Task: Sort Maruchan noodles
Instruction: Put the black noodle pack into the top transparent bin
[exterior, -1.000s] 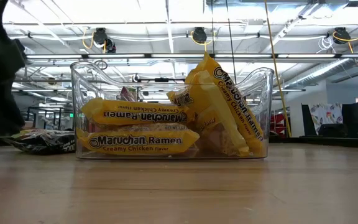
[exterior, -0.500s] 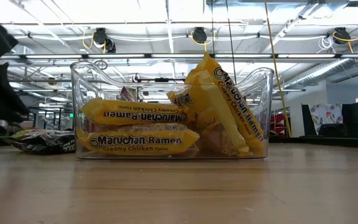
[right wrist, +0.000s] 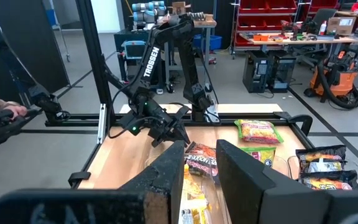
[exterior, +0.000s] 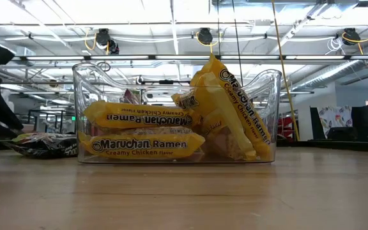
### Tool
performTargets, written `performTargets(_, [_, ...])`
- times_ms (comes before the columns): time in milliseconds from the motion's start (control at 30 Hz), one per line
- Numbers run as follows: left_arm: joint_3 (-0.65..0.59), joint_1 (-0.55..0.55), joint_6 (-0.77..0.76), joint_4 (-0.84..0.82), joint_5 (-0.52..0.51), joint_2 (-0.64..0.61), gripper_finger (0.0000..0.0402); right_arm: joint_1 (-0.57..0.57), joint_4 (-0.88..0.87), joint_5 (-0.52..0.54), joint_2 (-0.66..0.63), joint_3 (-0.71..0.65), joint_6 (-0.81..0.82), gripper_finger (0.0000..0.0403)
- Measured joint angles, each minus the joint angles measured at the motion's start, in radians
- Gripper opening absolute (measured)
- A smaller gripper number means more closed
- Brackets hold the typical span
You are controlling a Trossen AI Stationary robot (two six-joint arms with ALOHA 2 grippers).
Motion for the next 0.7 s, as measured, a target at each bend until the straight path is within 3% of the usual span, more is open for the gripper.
performTargets(700, [-0.024,-0.037,0.079,0.027,0.065,-0.002,0.0078,0.000,0.000,0.000,0.018,0.000,0.000,0.0091])
